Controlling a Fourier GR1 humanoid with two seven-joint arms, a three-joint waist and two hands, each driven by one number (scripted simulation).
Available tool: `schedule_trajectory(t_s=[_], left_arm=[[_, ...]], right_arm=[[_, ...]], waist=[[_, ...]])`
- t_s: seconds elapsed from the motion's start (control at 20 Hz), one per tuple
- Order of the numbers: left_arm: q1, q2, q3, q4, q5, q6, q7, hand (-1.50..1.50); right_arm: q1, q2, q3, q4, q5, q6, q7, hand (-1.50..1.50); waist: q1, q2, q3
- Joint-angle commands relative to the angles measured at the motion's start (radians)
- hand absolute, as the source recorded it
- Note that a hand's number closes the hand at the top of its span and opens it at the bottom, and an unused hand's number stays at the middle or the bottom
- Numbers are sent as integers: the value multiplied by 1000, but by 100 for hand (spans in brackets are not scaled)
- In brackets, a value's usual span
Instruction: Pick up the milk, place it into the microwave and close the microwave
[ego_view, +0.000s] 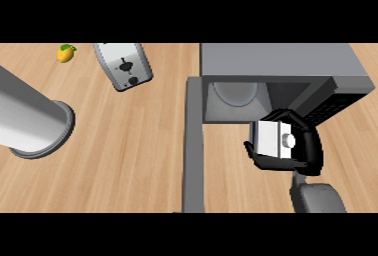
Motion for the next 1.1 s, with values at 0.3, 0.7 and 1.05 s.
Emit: schedule_trajectory(t_s=[0.3,0.7,1.05], left_arm=[[-21,37,69,75,3,-57,-34,-150],[-83,62,29,63,21,-12,43,-150],[-120,72,14,96,31,-32,32,-150]], right_arm=[[-379,-11,-65,363,51,-95,84,150],[-539,-41,-112,562,56,-105,20,150],[-572,-83,-148,637,80,-153,-61,150]], waist=[[9,4,0],[32,13,1],[75,29,1]])
